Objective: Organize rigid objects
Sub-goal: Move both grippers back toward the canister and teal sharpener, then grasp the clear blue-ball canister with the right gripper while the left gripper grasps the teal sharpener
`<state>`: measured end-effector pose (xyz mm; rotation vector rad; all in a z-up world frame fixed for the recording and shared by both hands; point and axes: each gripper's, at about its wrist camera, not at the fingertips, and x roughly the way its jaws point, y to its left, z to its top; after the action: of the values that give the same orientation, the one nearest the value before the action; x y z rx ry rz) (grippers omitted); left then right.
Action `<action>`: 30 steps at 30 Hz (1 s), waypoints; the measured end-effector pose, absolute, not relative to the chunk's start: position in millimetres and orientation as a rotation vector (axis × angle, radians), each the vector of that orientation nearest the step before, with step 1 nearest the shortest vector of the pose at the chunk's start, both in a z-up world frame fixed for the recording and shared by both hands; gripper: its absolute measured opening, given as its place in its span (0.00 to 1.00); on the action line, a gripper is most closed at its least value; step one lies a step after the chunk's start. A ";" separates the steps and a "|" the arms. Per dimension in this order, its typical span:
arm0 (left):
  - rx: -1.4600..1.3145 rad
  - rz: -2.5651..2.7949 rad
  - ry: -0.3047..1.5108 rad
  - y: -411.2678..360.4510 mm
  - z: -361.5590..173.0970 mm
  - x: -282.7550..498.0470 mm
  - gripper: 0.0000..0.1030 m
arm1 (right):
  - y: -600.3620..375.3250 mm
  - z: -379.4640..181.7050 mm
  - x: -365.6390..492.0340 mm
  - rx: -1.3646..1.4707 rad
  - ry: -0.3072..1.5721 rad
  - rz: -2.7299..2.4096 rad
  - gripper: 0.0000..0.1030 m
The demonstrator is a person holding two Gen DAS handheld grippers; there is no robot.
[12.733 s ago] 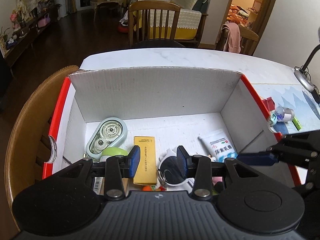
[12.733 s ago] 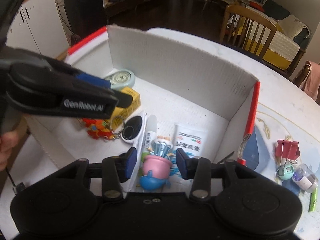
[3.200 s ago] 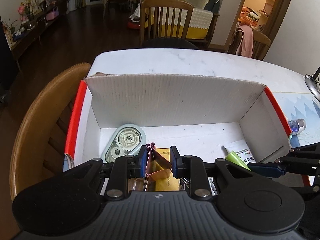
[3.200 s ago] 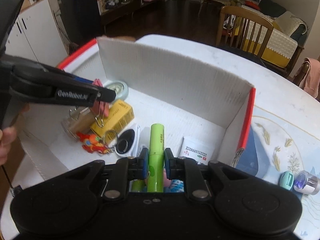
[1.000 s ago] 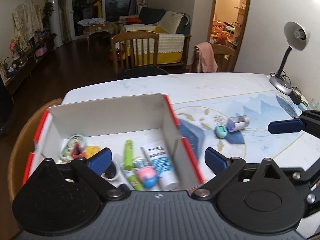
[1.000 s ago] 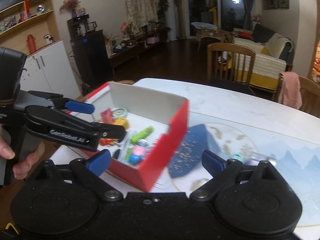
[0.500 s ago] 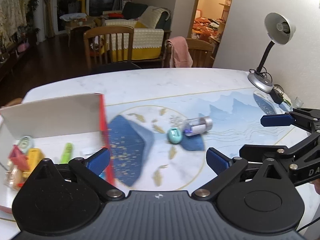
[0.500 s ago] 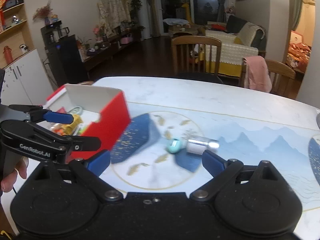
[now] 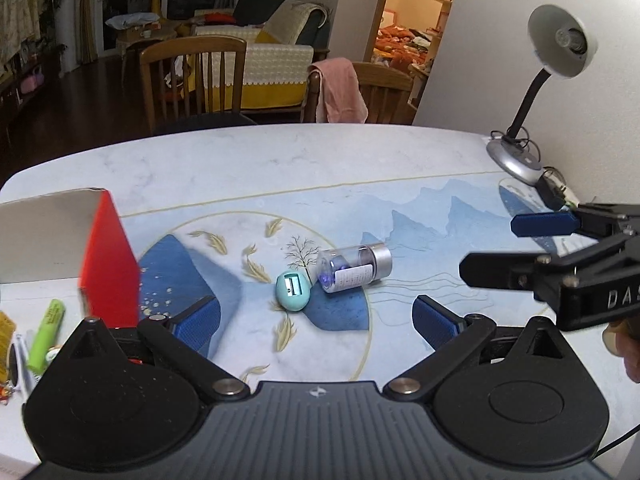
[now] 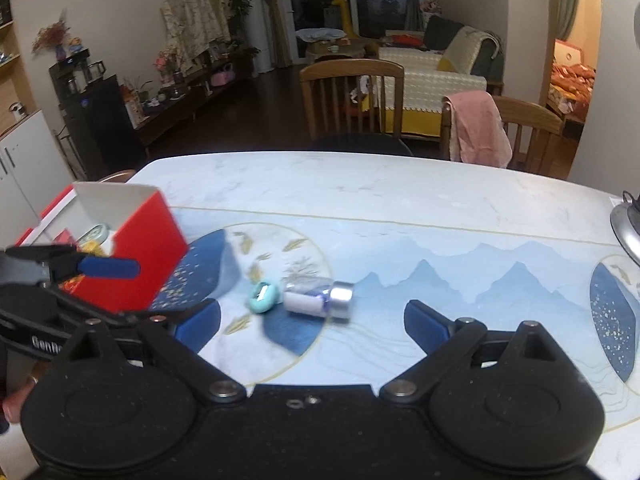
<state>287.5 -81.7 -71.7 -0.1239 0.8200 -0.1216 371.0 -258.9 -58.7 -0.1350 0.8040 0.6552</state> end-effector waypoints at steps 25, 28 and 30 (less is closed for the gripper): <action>-0.148 0.086 0.898 -72.3 -150.4 353.9 1.00 | -199.4 -137.7 452.3 -0.097 1.006 0.568 0.88; -0.132 0.100 0.897 -74.0 -155.2 356.5 1.00 | -193.6 -145.3 457.0 -0.097 1.026 0.547 0.85; -0.125 0.104 0.899 -74.3 -158.5 358.0 1.00 | -190.2 -149.2 459.0 -0.098 1.035 0.541 0.82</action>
<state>358.0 -74.3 -158.5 -0.1253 0.8989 0.1037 459.0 -190.2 -149.2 -0.0982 1.0350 0.5411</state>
